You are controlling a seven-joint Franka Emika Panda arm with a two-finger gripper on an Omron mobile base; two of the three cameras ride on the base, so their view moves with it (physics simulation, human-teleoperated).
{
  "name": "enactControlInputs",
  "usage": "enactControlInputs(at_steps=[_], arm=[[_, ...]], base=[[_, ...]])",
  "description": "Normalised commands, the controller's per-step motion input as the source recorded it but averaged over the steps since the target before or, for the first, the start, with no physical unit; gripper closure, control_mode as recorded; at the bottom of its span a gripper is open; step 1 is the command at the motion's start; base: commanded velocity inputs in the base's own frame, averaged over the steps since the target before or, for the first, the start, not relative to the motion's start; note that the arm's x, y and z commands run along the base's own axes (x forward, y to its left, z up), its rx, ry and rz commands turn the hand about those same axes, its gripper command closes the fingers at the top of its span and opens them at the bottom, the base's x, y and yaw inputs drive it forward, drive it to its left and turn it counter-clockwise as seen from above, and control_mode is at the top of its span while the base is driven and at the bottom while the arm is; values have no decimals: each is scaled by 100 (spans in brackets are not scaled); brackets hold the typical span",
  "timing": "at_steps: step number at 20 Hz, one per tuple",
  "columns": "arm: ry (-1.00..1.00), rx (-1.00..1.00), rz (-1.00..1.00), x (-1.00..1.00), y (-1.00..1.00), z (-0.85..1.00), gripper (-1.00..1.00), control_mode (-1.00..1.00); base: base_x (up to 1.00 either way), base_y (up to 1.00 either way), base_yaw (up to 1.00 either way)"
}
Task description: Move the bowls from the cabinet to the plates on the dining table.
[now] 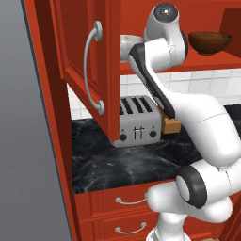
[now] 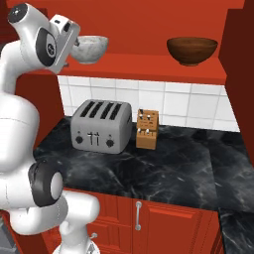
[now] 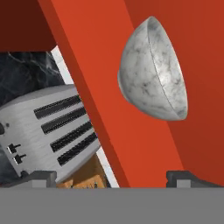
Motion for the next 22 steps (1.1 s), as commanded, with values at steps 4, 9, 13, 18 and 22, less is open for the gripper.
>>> enactControlInputs(at_steps=[4,9,13,18,22], arm=[[0,-1,0,55,12,0,-100,-100],[0,-3,0,51,16,0,-100,-100],[0,-5,0,47,11,0,-100,-100],[0,-6,0,43,5,0,-100,-100],[0,-5,0,39,0,0,-100,-100]], base=[[0,0,0],[0,0,0],[0,0,0],[0,0,0],[0,0,0]])
